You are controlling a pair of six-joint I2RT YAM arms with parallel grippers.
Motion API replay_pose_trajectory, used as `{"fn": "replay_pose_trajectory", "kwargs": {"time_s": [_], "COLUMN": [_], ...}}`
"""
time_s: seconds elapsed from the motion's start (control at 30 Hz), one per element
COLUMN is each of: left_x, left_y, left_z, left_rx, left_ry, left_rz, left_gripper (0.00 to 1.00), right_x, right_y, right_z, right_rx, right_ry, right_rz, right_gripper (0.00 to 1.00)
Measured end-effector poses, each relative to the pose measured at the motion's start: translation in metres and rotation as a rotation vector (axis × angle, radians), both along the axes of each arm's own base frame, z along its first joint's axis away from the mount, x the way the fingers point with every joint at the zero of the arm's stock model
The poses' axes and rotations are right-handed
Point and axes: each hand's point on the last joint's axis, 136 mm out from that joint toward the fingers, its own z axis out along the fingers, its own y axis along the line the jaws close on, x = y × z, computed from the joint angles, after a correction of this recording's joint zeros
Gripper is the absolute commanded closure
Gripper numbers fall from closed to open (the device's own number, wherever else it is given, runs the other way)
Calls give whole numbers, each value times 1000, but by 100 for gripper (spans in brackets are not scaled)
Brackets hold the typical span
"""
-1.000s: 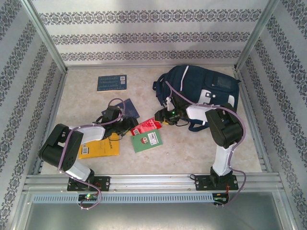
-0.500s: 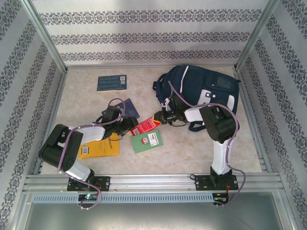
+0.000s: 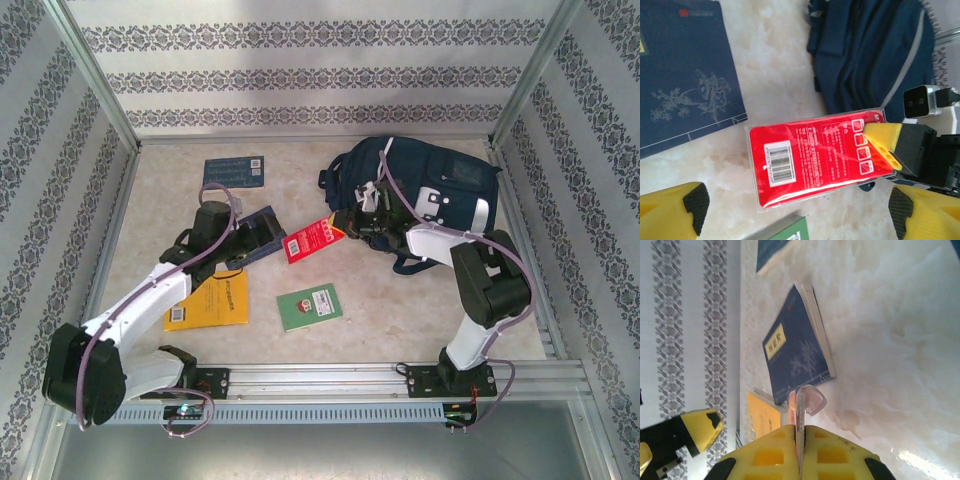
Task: Pack books, pencil case, and school supplies into a backpack
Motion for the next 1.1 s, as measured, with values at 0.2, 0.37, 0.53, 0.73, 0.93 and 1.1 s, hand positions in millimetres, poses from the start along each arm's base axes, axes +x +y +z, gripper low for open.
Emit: {"fn": "replay_pose_trajectory", "kwargs": {"time_s": [0.2, 0.37, 0.53, 0.73, 0.93, 1.1], "left_x": [0, 7, 19, 27, 29, 30], "left_y": [-5, -15, -28, -38, -45, -50], "left_z": [0, 6, 24, 57, 85, 95], "left_rx": [-96, -221, -343, -455, -545, -611], "left_ry": [58, 69, 29, -58, -131, -153], "left_rz": [14, 16, 2, -34, -75, -104], "left_gripper": [2, 2, 7, 18, 35, 48], "right_x": [2, -2, -14, -23, -30, -30], "right_y": [-6, -11, -7, -2, -4, -4], "right_z": [38, 90, 130, 143, 150, 153], "right_rx": [72, 142, 216, 253, 283, 307], "right_ry": [-18, -96, -152, -144, -133, -127], "right_rz": [-86, -142, -145, -139, -143, -149], "right_gripper": [100, 100, 100, 100, 100, 100]}}
